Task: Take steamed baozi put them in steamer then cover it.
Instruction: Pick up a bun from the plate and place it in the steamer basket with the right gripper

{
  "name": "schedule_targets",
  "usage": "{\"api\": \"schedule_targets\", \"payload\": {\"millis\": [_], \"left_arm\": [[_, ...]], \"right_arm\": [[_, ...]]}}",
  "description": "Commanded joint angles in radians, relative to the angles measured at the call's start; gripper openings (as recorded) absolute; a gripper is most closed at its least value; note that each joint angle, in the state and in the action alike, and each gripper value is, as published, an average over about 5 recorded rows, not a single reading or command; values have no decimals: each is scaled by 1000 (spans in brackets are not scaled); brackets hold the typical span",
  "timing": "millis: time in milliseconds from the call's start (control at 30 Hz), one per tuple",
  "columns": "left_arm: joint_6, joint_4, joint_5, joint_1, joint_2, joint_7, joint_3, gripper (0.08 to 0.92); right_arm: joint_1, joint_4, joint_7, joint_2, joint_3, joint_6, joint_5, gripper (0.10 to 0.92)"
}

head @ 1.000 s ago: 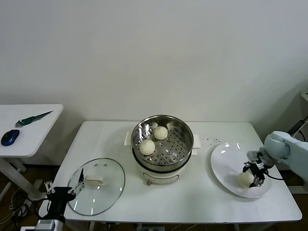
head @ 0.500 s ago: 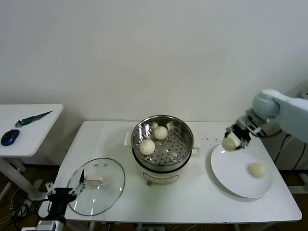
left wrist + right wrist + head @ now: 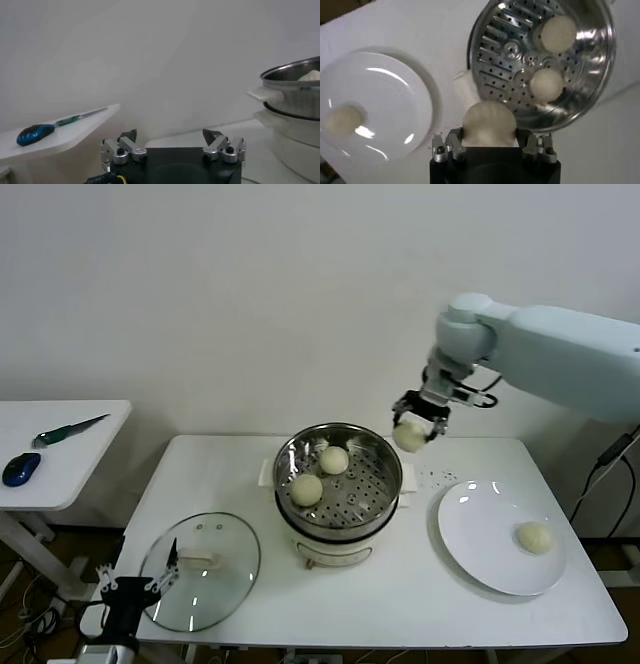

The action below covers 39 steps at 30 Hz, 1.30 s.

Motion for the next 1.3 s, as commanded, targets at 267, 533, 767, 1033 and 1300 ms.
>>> {"api": "schedule_targets", "payload": {"millis": [267,533,767,1033,1300], "left_arm": [[1,19,-47,3,20,1,-12,823],[1,31,-48,-7,7,2,-1,823],[-3,49,-49,-11,7,2,-4,823],[-4,56,-45,-13,6,1,-4,823],[-5,57,-45,-15,9,-1,-6,823]], "right_arm": [[-221,6,-9,259,27,102,-173,687],[-252,24,-8,248,13,113,-200,689],[-263,30,-8,235,15,108,-197,695],[-253,23,-6,223,18,82,-182,723],[-205,24,-8,178,45,75,-147,821]]}}
